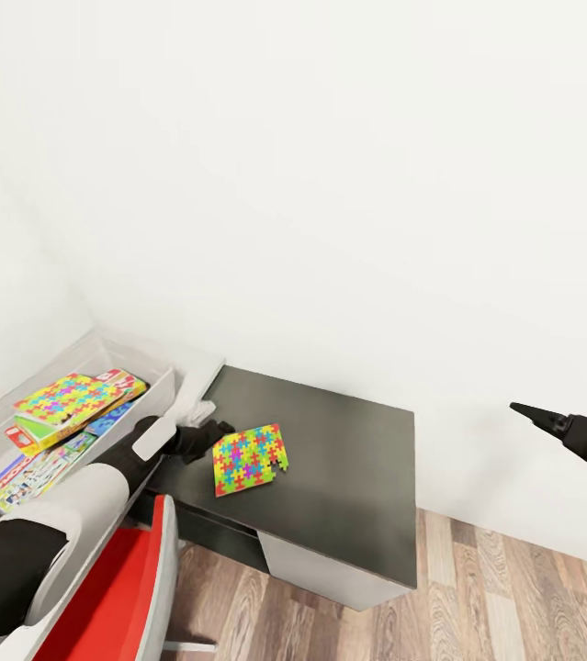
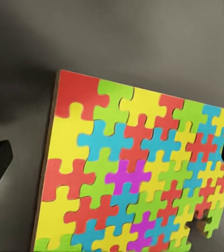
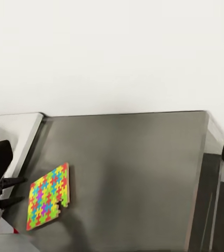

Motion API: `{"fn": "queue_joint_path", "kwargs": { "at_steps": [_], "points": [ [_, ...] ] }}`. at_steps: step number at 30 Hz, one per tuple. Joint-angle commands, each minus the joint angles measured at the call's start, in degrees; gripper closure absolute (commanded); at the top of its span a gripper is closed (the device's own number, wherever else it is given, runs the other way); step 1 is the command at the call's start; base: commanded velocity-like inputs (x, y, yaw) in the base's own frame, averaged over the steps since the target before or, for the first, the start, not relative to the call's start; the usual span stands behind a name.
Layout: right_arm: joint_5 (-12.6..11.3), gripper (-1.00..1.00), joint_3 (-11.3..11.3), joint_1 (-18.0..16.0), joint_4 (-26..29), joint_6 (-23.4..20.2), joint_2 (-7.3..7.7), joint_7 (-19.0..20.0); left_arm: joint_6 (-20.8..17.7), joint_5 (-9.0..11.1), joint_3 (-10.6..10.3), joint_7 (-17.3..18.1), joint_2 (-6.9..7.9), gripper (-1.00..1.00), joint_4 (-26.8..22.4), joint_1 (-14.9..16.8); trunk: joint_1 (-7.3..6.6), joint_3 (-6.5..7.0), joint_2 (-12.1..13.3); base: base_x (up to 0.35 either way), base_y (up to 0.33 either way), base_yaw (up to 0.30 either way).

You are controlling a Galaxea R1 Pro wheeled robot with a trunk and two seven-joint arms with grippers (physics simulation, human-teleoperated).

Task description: Put all the toys in the child's room - the three board games (two on the bed and one on the table), the two jigsaw puzzles on the table, and the tennis ball on the table - inside the toy box on the table in the child's room.

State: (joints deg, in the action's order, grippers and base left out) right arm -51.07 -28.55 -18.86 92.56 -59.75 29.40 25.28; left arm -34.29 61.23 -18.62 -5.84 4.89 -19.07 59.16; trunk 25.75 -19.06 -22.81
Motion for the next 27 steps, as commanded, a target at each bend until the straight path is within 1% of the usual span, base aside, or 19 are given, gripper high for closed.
{"fn": "queue_joint_path", "kwargs": {
  "at_steps": [1,5,10,18,27],
  "points": [
    [0.53,-1.0,-0.07,-0.09,-0.01,-0.25,0.01,0.56,-0.16,0.66,-0.31,-0.51,0.07,-1.0,-0.15,0.01,0.03,-0.1,-0.1,0.0,0.0,-0.221],
    [0.53,-1.0,-0.08,-0.11,-0.01,-0.25,0.02,0.58,-0.16,0.77,-0.25,-0.5,0.09,-1.0,-0.09,0.0,0.03,-0.1,-0.1,0.0,0.0,-0.187],
    [0.53,-1.0,-0.3,-0.08,-0.01,-0.25,0.03,0.58,-0.17,0.96,-0.17,-0.49,0.11,-1.0,0.48,-0.01,0.03,-0.1,-0.1,0.0,0.0,-0.091],
    [0.53,-1.0,-0.94,-0.05,-0.01,-0.25,-0.02,0.57,-0.17,1.18,-0.05,-0.34,0.11,-1.0,1.75,-0.01,0.03,-0.1,-0.1,0.0,0.0,-0.028],
    [0.53,-1.0,-1.11,-0.04,-0.01,-0.25,0.01,0.56,-0.17,1.19,-0.02,-0.18,0.11,-1.0,2.03,-0.06,0.03,-0.1,-0.1,0.0,0.0,-0.006]
  ]
}}
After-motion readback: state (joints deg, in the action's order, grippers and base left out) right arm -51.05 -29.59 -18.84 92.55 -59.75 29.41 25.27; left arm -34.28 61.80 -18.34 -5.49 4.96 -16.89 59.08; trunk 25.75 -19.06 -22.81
